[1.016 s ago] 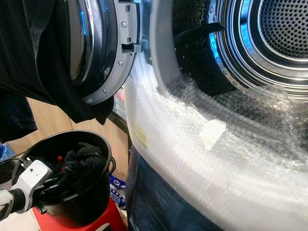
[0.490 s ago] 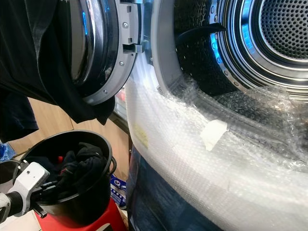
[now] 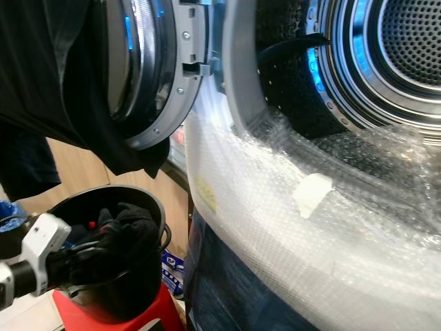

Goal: Clothes washing

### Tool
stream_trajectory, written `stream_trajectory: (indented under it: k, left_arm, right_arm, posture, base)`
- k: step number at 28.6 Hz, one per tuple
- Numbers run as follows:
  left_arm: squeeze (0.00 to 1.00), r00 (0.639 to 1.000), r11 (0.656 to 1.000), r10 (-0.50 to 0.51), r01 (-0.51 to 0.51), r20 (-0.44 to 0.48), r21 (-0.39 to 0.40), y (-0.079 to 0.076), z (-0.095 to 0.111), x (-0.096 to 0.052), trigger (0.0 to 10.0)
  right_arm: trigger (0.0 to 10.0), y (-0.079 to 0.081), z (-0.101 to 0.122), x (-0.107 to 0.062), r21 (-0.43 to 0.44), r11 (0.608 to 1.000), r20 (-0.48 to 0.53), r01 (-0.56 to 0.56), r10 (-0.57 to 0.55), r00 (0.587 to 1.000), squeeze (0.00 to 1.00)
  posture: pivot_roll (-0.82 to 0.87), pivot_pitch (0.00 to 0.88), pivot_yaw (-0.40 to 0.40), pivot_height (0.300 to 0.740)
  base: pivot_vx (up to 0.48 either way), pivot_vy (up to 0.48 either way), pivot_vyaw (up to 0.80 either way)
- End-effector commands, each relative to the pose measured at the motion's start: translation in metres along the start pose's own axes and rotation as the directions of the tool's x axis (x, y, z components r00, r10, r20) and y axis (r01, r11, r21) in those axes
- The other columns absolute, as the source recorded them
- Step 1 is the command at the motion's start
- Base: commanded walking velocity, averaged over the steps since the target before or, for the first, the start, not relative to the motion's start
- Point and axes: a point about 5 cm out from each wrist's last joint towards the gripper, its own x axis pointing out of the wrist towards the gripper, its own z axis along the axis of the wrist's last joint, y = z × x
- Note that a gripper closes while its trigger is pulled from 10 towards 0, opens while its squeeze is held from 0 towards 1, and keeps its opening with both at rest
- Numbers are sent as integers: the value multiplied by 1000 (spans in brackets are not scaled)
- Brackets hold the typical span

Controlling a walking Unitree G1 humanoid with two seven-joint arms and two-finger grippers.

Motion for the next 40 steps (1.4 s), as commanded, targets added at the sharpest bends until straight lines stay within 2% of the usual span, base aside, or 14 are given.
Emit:
stream_trajectory:
  k: [1, 17, 19, 20, 21, 22, 24, 25, 26, 30, 31, 33, 34, 40]
  left_arm:
    - [0, 997, 996, -72, 70, 42, 51, -10, 16, 3, 0]
    - [0, 998, 999, 1, 3, -70, 50, 1, 0, -11, 0]
    - [0, 990, 998, 2, 8, -139, 68, 1, -9, -10, 0]
    - [0, 990, 998, 2, 8, -139, 68, 1, -9, -10, 0]
    - [0, 986, 997, 1, 12, -167, 76, 0, -12, -10, 510]
    - [0, 979, 996, 17, 2, -201, 94, 2, -17, -10, 510]
    - [0, 964, 991, 68, -35, -258, 132, 7, -27, -10, 9490]
    - [0, 959, 989, 81, -44, -273, 138, 8, -29, -11, 9490]
    - [0, 954, 988, 88, -47, -285, 146, 9, -32, -11, 10000]
    - [0, 953, 986, 119, -80, -280, 150, 12, -35, -11, 10000]
    - [247, 951, 983, 148, -111, -271, 146, 15, -36, -10, 10000]
    - [247, 949, 982, 159, -123, -270, 146, 17, -37, -10, 10000]
    - [1000, 949, 982, 160, -125, -270, 142, 17, -38, -11, 10000]
    - [1000, 953, 982, 163, -131, -255, 137, 17, -37, -11, 10000]
  right_arm:
    - [10000, 1, -4, 0, 5, 1000, -7, 0, 0, 1000, 0]
    - [10000, 3, -3, 0, 7, 1000, -7, -8, 8, 1000, 0]
    - [10000, 3, -3, 0, 5, 1000, -6, -9, 9, 1000, 0]
    - [10000, 3, -3, 0, 5, 1000, -6, -9, 9, 1000, 0]
    - [10000, 3, -3, 0, 3, 1000, -6, -9, 9, 1000, 0]
    - [10000, 3, -3, 0, 4, 1000, -6, -9, 9, 1000, 0]
    - [10000, 3, -3, 0, 7, 1000, -6, -10, 10, 1000, 0]
    - [10000, 4, -3, 0, 7, 1000, -6, -10, 10, 1000, 0]
    - [10000, 4, -3, 0, 8, 1000, -7, -11, 11, 1000, 0]
    - [10000, 4, -3, 0, 12, 1000, -8, -12, 12, 1000, 0]
    - [10000, 4, -3, 0, 12, 1000, -8, -12, 13, 1000, 0]
    - [10000, 4, -3, 0, 11, 1000, -8, -13, 13, 1000, 0]
    - [10000, 3, -3, 0, 9, 1000, -9, -13, 13, 1000, 0]
    - [10000, 3, -3, 0, 4, 1000, -9, -11, 12, 1000, 0]
  posture:
    - [322, 0, -48, 740]
    - [336, 0, -49, 740]
    - [337, 0, -47, 740]
    - [337, 0, -47, 740]
    - [337, 0, -47, 740]
    - [335, 0, -47, 740]
    - [335, 0, -46, 740]
    - [334, 0, -44, 740]
    - [331, 0, -43, 740]
    - [333, 0, -44, 740]
    - [334, 0, -47, 740]
    - [334, 0, -47, 740]
    - [333, 0, -48, 740]
    - [334, 0, -52, 740]
  base:
    - [0, 0, 0]
    - [0, 0, 0]
    - [0, 0, 0]
    - [0, 0, 0]
    - [0, 0, 0]
    - [0, 0, 0]
    - [0, 0, 0]
    - [0, 0, 0]
    - [0, 0, 0]
    - [0, 0, 0]
    - [0, 0, 0]
    - [0, 0, 0]
    - [0, 0, 0]
    - [0, 0, 0]
